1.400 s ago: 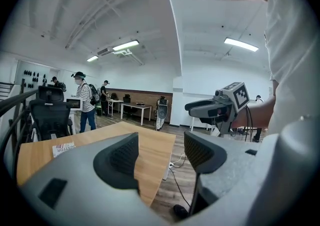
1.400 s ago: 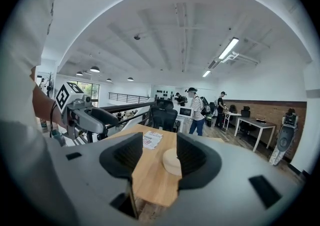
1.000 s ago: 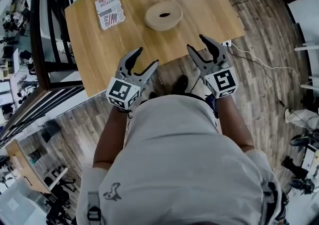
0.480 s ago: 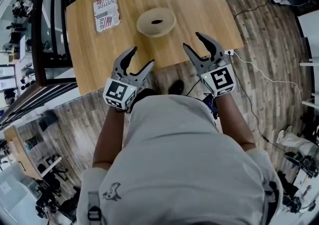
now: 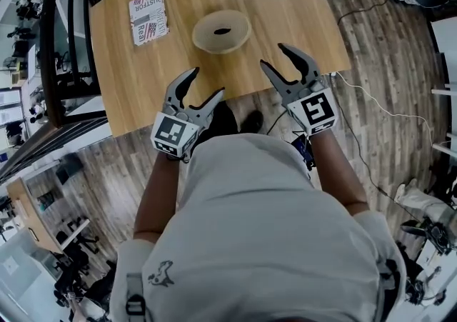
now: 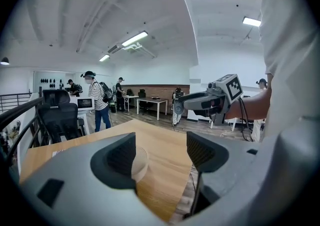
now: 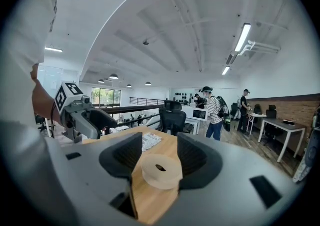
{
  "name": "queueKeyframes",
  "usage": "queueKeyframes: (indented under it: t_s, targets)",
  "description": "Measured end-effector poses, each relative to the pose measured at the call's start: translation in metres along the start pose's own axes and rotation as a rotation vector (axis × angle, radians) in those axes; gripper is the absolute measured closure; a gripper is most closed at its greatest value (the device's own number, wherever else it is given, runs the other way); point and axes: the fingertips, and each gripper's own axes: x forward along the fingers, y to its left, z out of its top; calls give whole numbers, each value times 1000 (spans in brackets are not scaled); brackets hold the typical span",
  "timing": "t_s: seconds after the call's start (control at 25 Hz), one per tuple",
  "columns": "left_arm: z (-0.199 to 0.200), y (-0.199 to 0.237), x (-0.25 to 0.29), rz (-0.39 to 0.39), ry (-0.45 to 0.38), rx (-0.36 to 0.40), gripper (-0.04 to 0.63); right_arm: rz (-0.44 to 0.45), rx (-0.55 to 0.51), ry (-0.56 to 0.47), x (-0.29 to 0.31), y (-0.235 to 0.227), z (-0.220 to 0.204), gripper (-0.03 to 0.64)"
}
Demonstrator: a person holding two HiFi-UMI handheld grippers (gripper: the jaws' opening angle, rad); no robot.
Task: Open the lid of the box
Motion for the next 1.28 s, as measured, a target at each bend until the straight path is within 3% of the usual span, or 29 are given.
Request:
queueKeyframes:
  t_s: [0.24,0.48,0.64,0.84,0.96,1.28]
  targets:
    - [-2,33,14,-24,8,-16,285,-3,-5,38,26,-11,-2,390]
    - [-18,68,30,-106,44,-32,285,17,4,98,71,-17,-14,390]
    - [-32,94,35,-116,92,5,285,43,-4,149,100,-16,-23,390]
    - [-49,106,62,-155,151,66,285,80,-12,240,122,-26,-57,390]
    - [-61,107,83,-182,181,56,285,104,-27,296,127,-36,-79,390]
    - [-111,155,79,-278,264,44,285,153,-79,438,184,-7,-124,393]
